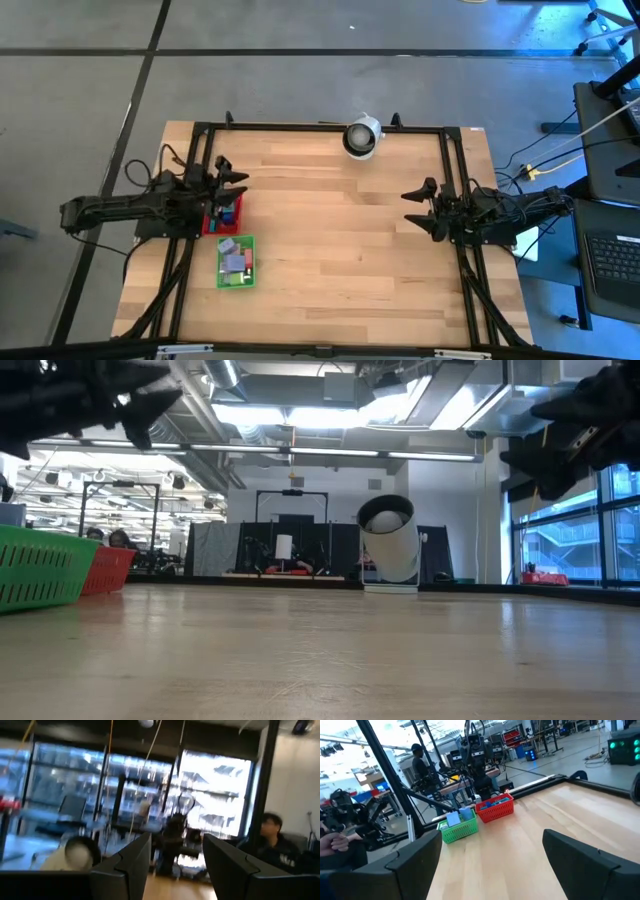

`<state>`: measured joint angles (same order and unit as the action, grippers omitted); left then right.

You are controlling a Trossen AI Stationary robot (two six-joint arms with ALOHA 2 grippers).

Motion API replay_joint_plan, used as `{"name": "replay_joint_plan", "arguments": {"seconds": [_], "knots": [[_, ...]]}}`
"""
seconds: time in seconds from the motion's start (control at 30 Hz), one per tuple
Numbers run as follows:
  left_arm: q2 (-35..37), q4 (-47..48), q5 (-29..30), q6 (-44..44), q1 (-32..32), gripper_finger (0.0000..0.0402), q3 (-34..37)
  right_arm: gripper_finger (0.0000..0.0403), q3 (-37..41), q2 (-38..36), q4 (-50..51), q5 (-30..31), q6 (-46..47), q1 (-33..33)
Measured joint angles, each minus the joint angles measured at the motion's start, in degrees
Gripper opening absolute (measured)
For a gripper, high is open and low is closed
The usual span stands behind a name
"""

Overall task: Pick & Place Office items
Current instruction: Return to Home Position

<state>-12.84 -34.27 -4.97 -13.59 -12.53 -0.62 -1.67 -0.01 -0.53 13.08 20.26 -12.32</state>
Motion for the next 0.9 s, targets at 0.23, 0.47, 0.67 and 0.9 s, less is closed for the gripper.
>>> {"name": "replay_joint_plan", "arguments": {"seconds": [0.23,0.47,0.67,0.9], "knots": [[0.0,16.8,7.7,-4.8,0.0,0.0176,0.1,0.0347,0.0,0.0,0.0,0.0,-5.8,0.0],[0.0,20.9,15.6,-8.2,0.0,0.0176,0.1,0.0347,0.0,0.0,0.0,-0.5,-13.4,0.0],[0.0,20.9,15.9,-8.3,0.0,0.0175,0.1,0.0347,0.0,0.0,0.0,-0.5,-13.0,0.0],[0.0,20.9,15.9,-8.3,0.0,0.0177,0.1,0.0347,0.0,0.0,0.0,-0.5,-13.2,0.0]]}}
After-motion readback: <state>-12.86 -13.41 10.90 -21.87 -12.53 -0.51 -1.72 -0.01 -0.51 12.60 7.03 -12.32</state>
